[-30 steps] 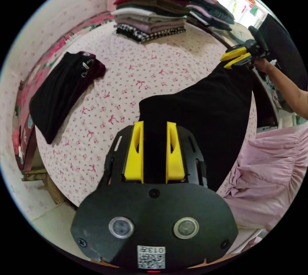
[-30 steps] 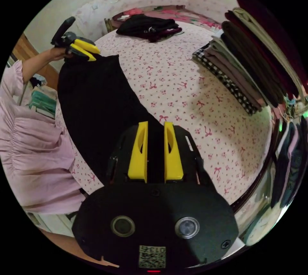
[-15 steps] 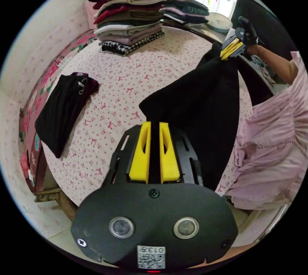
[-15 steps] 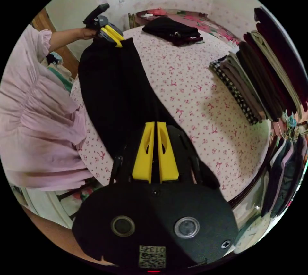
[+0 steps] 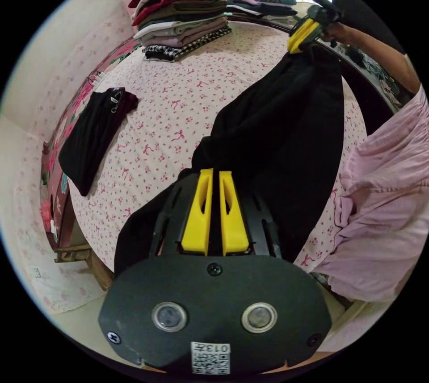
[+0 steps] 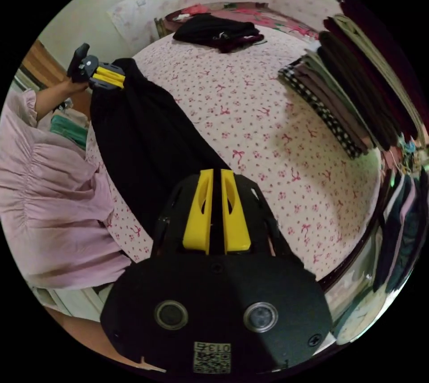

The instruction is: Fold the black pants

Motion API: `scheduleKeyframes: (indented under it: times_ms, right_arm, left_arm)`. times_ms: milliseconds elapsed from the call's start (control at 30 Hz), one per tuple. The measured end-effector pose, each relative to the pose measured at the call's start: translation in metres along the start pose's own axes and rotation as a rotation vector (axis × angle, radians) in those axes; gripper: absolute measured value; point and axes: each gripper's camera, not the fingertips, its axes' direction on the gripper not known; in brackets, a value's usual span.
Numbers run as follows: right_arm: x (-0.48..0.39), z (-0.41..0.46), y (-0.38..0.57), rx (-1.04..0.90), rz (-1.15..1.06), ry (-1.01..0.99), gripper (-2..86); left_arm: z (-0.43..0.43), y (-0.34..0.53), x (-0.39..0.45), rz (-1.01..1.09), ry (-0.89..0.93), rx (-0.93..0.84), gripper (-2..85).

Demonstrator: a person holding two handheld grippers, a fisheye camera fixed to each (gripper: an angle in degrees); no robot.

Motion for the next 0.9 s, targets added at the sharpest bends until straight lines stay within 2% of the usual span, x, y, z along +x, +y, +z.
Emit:
scheduleKeyframes:
  times_ms: [100,200,267,400,467,533,567,667,833,900]
  right_arm:
    - [0.001,0.032,-0.033,-0.047,-0.069,-0.043,6.7]
    - [0.005,0.062,-0.053,-0.141,-0.125,-0.141,5.0]
    - [0.003,0.066,-0.058,-0.167,-0.172,-0.123,3.2]
    - [0.034,0.031,-0.051,0.022,-0.050,-0.096,1.0]
    - [0.056,0.033,-0.040,0.030,0.097,0.040,0.8]
    - [0.077,0.041,-0.030,0.021,0.155,-0.112,0.8]
    - [0.078,0.041,-0.029,0.017,0.161,-0.114,0.9]
    - [0.065,0.023,-0.035,0.085,0.107,-0.070,1.5]
    - [0.037,0.013,-0.078,0.176,-0.012,-0.144,4.1]
    - [0.021,0.017,-0.103,0.214,-0.103,-0.233,5.8]
  left_arm:
    - [-0.005,0.001,0.003,0.015,-0.024,0.002,1.0]
    - [-0.009,0.001,0.001,0.022,-0.041,0.014,0.9]
    - [-0.013,-0.002,-0.003,0.027,-0.069,0.034,0.9]
    - [-0.013,-0.006,-0.016,-0.013,-0.104,0.077,0.8]
    - [0.006,-0.008,-0.027,-0.072,-0.080,0.080,0.7]
    - [0.021,-0.012,-0.030,-0.078,-0.066,0.052,0.7]
    - [0.024,-0.014,-0.028,-0.064,-0.066,0.040,0.7]
    - [0.016,-0.008,-0.012,0.005,-0.073,0.037,0.6]
    - [-0.003,0.020,0.021,0.061,-0.022,0.027,0.6]
    - [-0.004,0.028,0.032,0.074,-0.030,0.011,0.5]
